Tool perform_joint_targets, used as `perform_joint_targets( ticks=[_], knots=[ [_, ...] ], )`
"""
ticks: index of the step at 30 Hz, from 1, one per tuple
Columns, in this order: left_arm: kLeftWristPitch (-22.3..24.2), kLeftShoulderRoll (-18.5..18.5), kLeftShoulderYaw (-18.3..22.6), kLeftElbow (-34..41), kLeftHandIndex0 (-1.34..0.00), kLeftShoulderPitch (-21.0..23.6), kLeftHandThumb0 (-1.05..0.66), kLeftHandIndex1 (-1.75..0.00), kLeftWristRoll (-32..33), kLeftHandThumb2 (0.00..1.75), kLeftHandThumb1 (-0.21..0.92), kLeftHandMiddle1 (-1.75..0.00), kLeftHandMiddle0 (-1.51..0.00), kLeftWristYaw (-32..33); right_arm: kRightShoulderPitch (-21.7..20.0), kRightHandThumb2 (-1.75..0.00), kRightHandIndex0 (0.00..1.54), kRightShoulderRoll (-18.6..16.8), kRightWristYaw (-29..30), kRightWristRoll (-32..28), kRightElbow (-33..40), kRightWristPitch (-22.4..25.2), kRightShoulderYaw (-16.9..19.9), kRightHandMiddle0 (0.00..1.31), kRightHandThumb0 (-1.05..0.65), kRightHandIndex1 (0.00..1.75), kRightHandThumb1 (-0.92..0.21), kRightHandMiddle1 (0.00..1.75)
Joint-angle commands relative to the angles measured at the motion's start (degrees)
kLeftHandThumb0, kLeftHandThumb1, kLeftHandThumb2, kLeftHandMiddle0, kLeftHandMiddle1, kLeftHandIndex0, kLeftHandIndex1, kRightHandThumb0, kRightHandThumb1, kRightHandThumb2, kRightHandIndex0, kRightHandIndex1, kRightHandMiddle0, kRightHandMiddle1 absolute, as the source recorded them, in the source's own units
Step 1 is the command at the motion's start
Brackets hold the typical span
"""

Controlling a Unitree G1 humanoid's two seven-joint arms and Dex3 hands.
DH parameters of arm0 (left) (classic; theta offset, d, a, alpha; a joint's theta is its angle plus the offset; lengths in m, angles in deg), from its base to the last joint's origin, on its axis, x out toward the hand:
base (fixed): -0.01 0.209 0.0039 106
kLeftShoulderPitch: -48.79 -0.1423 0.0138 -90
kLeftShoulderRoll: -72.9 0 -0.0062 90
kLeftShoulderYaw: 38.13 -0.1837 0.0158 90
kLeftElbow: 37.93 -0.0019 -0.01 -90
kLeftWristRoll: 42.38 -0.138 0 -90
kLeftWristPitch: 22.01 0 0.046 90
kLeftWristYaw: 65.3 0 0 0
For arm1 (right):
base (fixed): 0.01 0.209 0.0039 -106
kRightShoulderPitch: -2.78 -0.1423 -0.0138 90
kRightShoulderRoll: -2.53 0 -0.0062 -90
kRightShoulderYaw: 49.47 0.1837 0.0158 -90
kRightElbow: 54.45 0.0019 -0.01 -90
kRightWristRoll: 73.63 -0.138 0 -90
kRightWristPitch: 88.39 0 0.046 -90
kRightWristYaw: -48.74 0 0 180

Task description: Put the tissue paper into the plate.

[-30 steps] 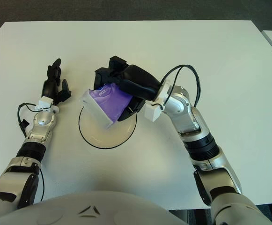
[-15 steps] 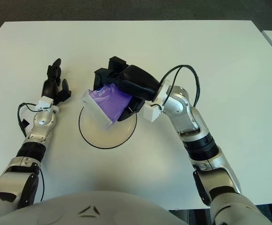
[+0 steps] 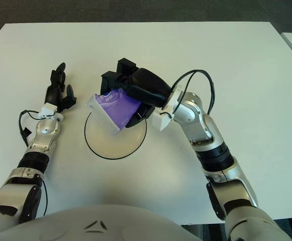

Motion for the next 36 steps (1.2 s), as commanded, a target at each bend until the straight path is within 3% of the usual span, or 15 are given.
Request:
perform_joint_targets(
  ticks=[1,3,10,12,15,16,18,21,25,30,36],
  knots=[
    [-0.98,-1.46,-1.16,-7.67,0.00,-7.96,-0.80,-0.39,-1.66,0.90,0.92,0.00,-0.14,-0.27,-1.23,-1.25,1.11,-0.89,1.77,0.68,-0.64,-1.65,0.19,0.74,-0.29,1.75,-0.36,1.75],
    [-0.90,-1.46,-1.15,-7.71,0.00,-7.87,-0.80,-0.38,-1.58,0.91,0.92,-0.01,-0.15,-0.35,-1.40,-1.17,0.99,-1.18,1.33,-0.72,-1.18,-1.57,0.02,0.59,-0.37,1.75,-0.42,1.75],
    [-1.65,-1.73,-1.12,-7.09,0.00,-8.18,-0.81,-0.36,-1.39,0.92,0.92,-0.01,-0.15,-0.26,-1.55,-0.93,0.59,0.33,-3.46,-5.71,-1.97,-1.11,-0.69,0.40,-0.40,1.75,-0.61,1.75],
    [-3.45,-2.12,-1.13,-6.95,0.00,-8.44,-0.82,-0.37,-1.30,0.92,0.92,-0.01,-0.15,-0.07,-1.95,-0.82,0.40,0.88,-4.67,-6.50,-2.40,-2.08,-0.91,0.33,-0.39,1.75,-0.70,1.75],
    [-6.29,-2.47,-0.93,-7.80,0.00,-8.28,-0.80,-0.39,-1.08,0.89,0.92,-0.01,-0.15,0.14,-2.45,-0.61,0.26,1.48,-5.84,-7.05,-3.03,-3.45,-1.14,0.11,-0.61,1.38,-0.76,1.44],
    [-7.02,-2.59,-0.89,-8.06,0.00,-8.22,-0.80,-0.39,-1.02,0.89,0.92,-0.01,-0.15,0.18,-2.59,-0.57,0.25,1.65,-6.22,-7.12,-3.16,-3.70,-1.21,0.09,-0.64,1.32,-0.77,1.39],
    [-8.18,-3.17,-0.67,-8.86,0.00,-7.70,-0.79,-0.40,-0.28,0.87,0.92,-0.01,-0.15,-0.31,-2.85,-0.46,0.21,2.01,-6.86,-6.96,-3.42,-4.22,-1.35,0.03,-0.71,1.00,-0.83,1.15],
    [-9.25,-3.88,-0.37,-10.01,0.00,-6.90,-0.77,-0.43,0.75,0.84,0.92,-0.03,-0.20,-1.10,-3.06,-0.38,0.19,2.27,-7.41,-6.67,-3.72,-4.81,-1.38,0.01,-0.78,0.73,-0.89,0.89],
    [-9.08,-5.76,0.64,-10.85,0.00,-5.69,-0.73,-0.53,3.50,0.80,0.92,-0.07,-0.28,-2.38,-3.27,-0.47,0.17,2.14,-6.42,-4.94,-5.16,-6.51,-1.24,0.00,-0.84,0.52,-0.92,0.64],
    [-10.07,-6.39,0.85,-11.61,0.00,-5.12,-0.70,-0.64,2.06,0.77,0.92,-0.13,-0.35,0.32,-3.07,-0.54,0.17,1.90,-6.12,-4.66,-5.75,-7.08,-1.05,0.00,-0.85,0.43,-0.92,0.55],
    [-11.22,-6.44,0.51,-10.45,0.00,-6.48,-0.66,-0.68,-0.57,0.74,0.92,-0.50,-0.23,3.84,-2.42,-0.60,0.18,1.96,-6.24,-4.28,-5.67,-7.20,-1.25,0.00,-0.85,0.39,-0.92,0.55]
  ],
)
